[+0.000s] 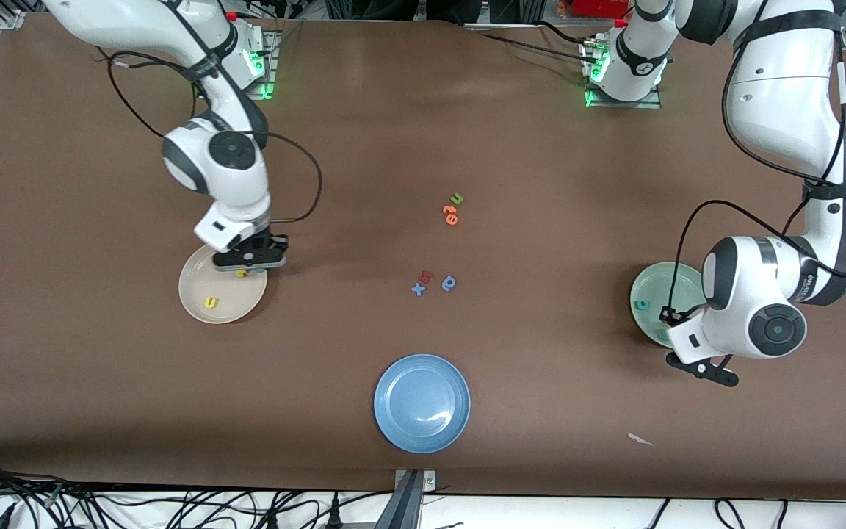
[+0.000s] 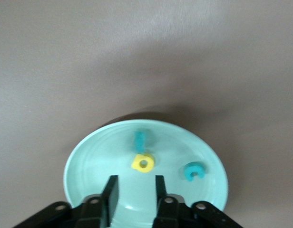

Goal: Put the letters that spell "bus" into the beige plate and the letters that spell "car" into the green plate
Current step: 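Place the r on the green plate while the right gripper places d on beige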

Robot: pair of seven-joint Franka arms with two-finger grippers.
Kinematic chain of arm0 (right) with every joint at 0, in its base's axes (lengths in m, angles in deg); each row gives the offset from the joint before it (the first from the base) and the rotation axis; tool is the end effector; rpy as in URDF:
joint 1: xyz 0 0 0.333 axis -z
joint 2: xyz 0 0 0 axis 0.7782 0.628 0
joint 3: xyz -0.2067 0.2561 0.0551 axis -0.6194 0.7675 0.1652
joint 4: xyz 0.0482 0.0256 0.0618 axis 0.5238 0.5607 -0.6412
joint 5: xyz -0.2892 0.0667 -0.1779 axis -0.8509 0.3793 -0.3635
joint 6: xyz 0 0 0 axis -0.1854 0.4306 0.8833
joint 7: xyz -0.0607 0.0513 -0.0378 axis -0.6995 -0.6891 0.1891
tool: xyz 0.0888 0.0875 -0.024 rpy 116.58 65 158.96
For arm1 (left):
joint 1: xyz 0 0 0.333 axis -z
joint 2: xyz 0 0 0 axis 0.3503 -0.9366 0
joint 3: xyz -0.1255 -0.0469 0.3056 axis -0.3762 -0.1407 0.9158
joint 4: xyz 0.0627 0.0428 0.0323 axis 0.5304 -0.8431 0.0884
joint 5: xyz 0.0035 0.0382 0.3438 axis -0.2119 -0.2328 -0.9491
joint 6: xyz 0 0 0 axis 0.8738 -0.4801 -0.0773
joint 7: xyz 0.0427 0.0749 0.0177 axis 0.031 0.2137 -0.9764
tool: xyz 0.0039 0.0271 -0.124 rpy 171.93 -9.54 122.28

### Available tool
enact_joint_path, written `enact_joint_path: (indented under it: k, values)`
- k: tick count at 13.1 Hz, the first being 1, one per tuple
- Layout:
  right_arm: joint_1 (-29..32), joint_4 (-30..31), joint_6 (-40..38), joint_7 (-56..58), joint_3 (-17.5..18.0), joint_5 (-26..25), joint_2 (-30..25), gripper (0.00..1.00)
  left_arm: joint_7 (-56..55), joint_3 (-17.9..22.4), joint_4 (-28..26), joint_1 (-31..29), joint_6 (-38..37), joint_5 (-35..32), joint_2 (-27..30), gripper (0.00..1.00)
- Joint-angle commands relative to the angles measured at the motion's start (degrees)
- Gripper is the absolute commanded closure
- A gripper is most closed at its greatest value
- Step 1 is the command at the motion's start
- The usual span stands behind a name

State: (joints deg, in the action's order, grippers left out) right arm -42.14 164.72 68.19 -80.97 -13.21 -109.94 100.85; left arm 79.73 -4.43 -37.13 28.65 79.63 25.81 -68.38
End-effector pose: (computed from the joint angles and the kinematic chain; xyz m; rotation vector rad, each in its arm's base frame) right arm 0.5200 0.1614 0.2838 2.8575 0.3257 0.2908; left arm 0.6772 -0.0116 0.2611 -2.9205 0.5812 0.3831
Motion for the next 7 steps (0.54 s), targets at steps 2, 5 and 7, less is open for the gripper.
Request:
enact_joint_path:
  k: [2, 5, 7]
  values:
    - [3.17, 2.46, 0.00, 4.36, 1.22, -0.54, -2.51, 0.72, -0.06, -0.20, 0.52, 1.35, -2.68, -3.38, 1.36, 0.00]
    - [3.17, 2.38, 0.09, 3.84, 1.14, -0.54, -2.42, 0.13, -3.76, -0.02, 2.72, 0.56, -3.47, -3.29, 3.82, 0.00]
    - [3.17, 2.20, 0.18, 3.92, 1.05, -0.54, -2.42, 0.00, -4.64, -0.11, 2.72, 0.73, -3.92, -3.12, 5.66, 0.00]
